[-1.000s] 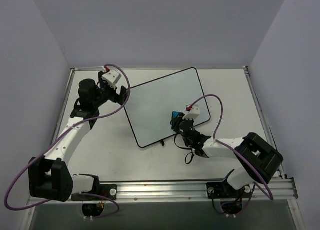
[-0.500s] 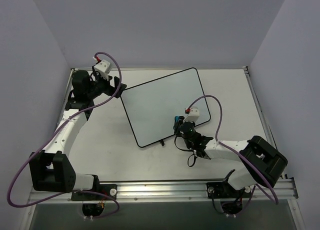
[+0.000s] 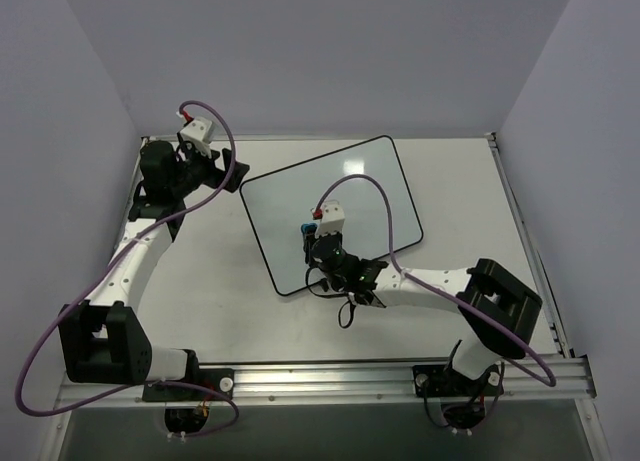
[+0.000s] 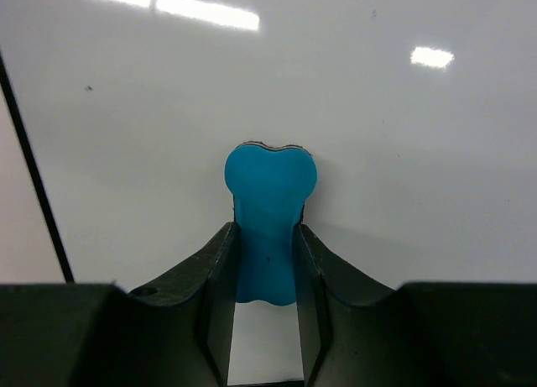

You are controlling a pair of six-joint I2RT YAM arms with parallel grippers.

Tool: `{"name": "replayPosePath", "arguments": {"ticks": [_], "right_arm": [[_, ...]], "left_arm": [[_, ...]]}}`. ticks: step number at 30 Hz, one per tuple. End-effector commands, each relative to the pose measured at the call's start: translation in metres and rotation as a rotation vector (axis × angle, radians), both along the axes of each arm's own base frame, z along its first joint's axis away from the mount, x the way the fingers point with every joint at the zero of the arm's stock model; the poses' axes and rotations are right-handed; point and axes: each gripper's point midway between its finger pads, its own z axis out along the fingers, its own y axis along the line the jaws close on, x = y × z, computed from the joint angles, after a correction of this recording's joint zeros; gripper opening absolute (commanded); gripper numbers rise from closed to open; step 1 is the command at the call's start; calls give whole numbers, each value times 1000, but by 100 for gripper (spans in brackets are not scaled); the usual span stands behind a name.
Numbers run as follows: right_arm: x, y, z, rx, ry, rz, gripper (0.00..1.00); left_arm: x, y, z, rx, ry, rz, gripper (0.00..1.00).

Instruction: Erase the whiteboard

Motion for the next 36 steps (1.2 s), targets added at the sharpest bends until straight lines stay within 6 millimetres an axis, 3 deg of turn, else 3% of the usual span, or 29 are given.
{"name": "replayPosePath", "arguments": {"ticks": [1,2,4,5,8,12,23,36], "right_arm": [[3,7,-4,-68,-12,12,0],[3,19,6,-75,-20,30,0],[5,26,5,-150,-17,45,0],[9,36,22,-133,-37,47,0],[12,49,38,-137,-48,58,0],[16,58,41,-172,-46,59,0],[31,85,31,-280,-3,100,0],[21,73,14,-305,53,98,0]], "left_arm": [[3,5,26,-41,-64,38,94],[2,6,28,-43,-67,48,94],[5,17,35,-45,-83,120,94],[6,22,35,-45,-82,151,94],[10,38,36,-36,-87,250,94],[9,47,42,-47,-121,303,94],[8,50,41,-34,-133,317,94],[10,50,38,-24,-135,313,94]]}}
